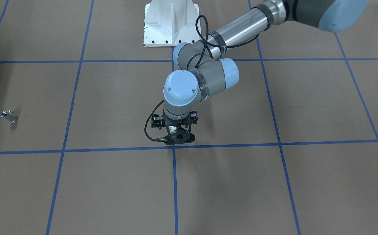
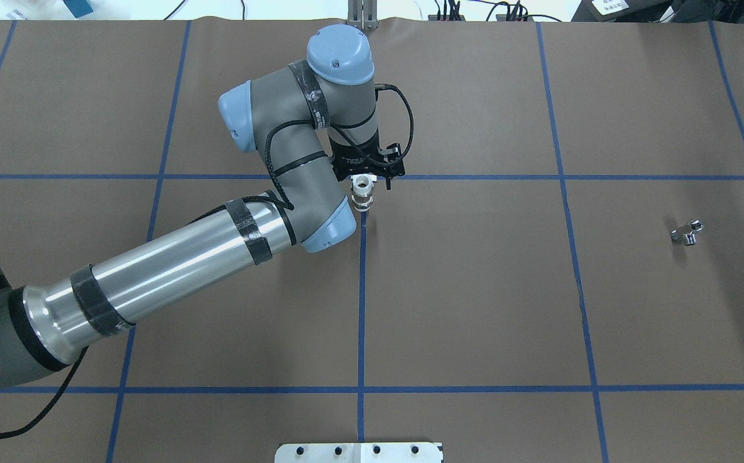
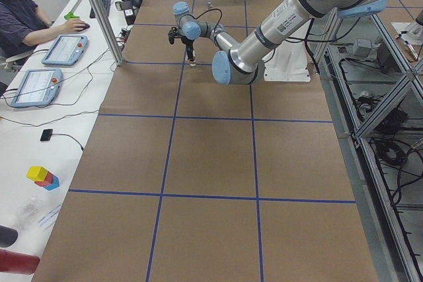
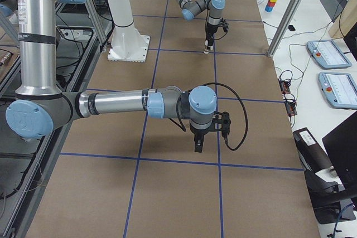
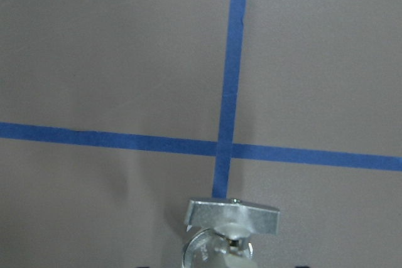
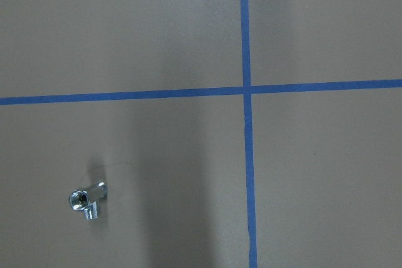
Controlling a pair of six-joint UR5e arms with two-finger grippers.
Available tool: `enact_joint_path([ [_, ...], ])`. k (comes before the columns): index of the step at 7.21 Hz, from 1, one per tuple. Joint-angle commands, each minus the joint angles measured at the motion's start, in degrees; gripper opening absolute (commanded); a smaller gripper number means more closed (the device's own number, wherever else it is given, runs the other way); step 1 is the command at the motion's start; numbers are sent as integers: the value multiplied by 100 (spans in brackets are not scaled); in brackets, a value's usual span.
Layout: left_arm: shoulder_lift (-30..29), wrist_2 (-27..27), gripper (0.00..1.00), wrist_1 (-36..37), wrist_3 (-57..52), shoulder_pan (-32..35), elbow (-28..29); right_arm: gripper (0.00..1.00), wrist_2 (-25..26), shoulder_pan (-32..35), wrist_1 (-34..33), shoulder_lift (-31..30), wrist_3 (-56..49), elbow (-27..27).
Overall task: Assemble PPR valve and pipe with both arms
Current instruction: 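Open and raise the left gripper while the right arm reaches toward the fitting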
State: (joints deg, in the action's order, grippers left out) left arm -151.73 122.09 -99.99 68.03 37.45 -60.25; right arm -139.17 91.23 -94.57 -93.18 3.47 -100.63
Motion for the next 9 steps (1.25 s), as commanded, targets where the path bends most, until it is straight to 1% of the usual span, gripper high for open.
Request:
enact_joint_path([
  [1, 12, -10, 100, 23, -43, 69, -187, 100, 22, 0, 0, -8, -22, -17],
  [2, 125, 16, 100, 23, -70, 261, -528, 100, 4, -139, -26, 27, 13, -183],
  [3, 291, 33, 100, 153, -218, 385, -854, 100, 100, -497, -18, 28, 48, -350],
  [4, 371, 25, 100, 625, -594, 438, -1109, 100, 353, -875, 0, 45, 144, -491],
  [5, 572, 16, 100, 786, -719, 508, -1408, 100, 364, -1244, 96, 89, 789, -570],
  [6, 731, 7, 100, 788, -729, 544, -1628, 100, 469, -1570, 662, 89, 961, -476],
  [7, 732, 7, 100, 788, -729, 588, -1630, 100, 478, -1747, 999, 89, 1093, -292],
  [8, 741, -1, 100, 788, -738, 597, -1630, 100, 496, -1932, 1394, 141, 1677, -46],
  [9, 741, 7, 100, 788, -738, 597, -1630, 100, 748, -2247, 2111, 151, 2492, 182],
])
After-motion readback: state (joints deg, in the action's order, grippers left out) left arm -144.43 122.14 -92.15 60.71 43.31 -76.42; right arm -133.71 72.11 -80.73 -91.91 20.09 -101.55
